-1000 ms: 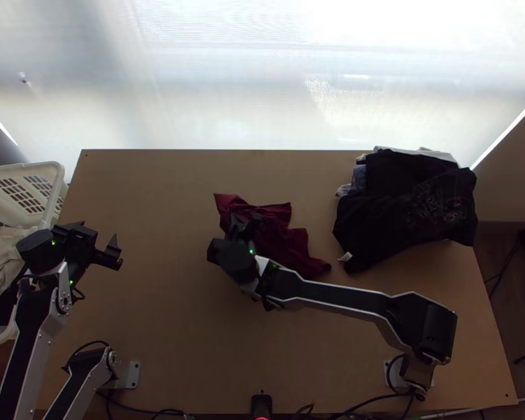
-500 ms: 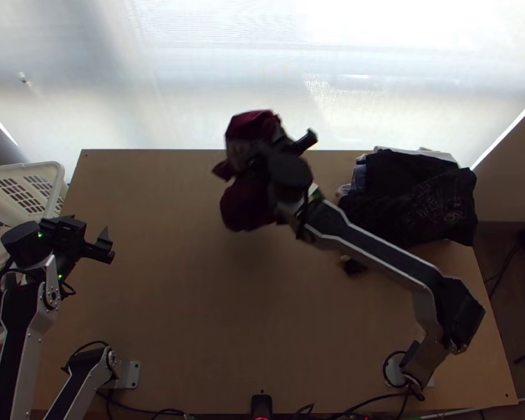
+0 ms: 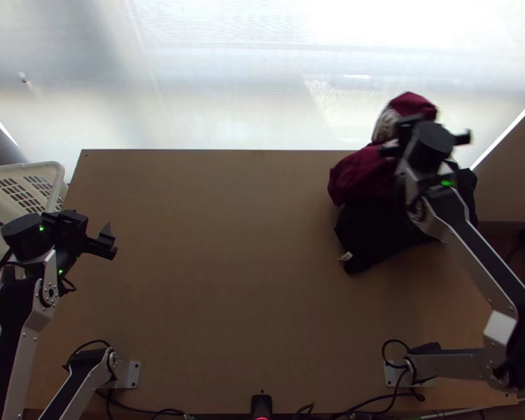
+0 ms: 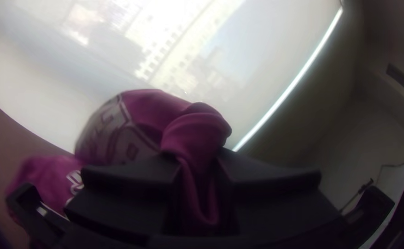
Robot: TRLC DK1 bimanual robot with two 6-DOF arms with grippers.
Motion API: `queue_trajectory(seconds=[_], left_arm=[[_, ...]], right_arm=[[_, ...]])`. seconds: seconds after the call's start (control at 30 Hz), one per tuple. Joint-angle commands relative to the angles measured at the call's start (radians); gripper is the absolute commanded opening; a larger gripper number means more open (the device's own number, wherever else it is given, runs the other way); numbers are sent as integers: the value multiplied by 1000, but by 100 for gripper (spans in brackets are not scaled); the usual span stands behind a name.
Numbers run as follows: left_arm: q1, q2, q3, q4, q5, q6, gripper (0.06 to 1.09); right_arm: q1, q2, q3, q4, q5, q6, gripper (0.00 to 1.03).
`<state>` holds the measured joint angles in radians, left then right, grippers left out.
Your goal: Fold the t-shirt
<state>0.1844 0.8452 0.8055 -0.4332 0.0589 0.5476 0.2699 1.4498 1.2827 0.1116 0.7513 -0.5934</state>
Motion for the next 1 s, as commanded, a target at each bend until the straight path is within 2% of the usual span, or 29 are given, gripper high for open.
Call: queue_trajectory(seconds=[0.0,0.07,0.13,0.17,0.2,0.23,0.27,0.3,0.37,0.5,0.63,0.8,0.97], left_arm=[[-100,23,20,-1,-70,-35,103],[-128,29,23,2,-91,-40,103],[-146,38,26,5,-97,-40,103],[-152,43,27,7,-99,-40,103],[-157,46,29,10,-100,-40,103],[-161,49,29,10,-102,-38,103],[-161,52,31,10,-103,-37,103],[-161,54,34,10,-103,-34,103],[-161,57,34,10,-103,-32,103],[-177,54,31,10,-102,-32,103],[-206,34,38,13,-106,-32,103],[-197,0,46,37,-120,-32,103],[-215,-100,43,106,-159,-35,103]], right_arm=[[-331,-238,-361,-15,-72,84,3],[-416,-262,-474,45,-101,83,3],[-497,-250,-553,114,-182,69,4],[-525,-230,-580,140,-204,70,16],[-540,-200,-602,168,-211,67,33],[-551,-166,-618,180,-213,53,58],[-560,-141,-634,197,-222,47,89],[-572,-115,-651,230,-260,21,99],[-587,-72,-648,255,-283,0,99],[-598,-95,-632,258,-294,12,99],[-598,-273,-625,238,-310,20,99],[-515,-549,-476,66,-310,15,99],[-279,-715,-401,66,-216,-187,98]])
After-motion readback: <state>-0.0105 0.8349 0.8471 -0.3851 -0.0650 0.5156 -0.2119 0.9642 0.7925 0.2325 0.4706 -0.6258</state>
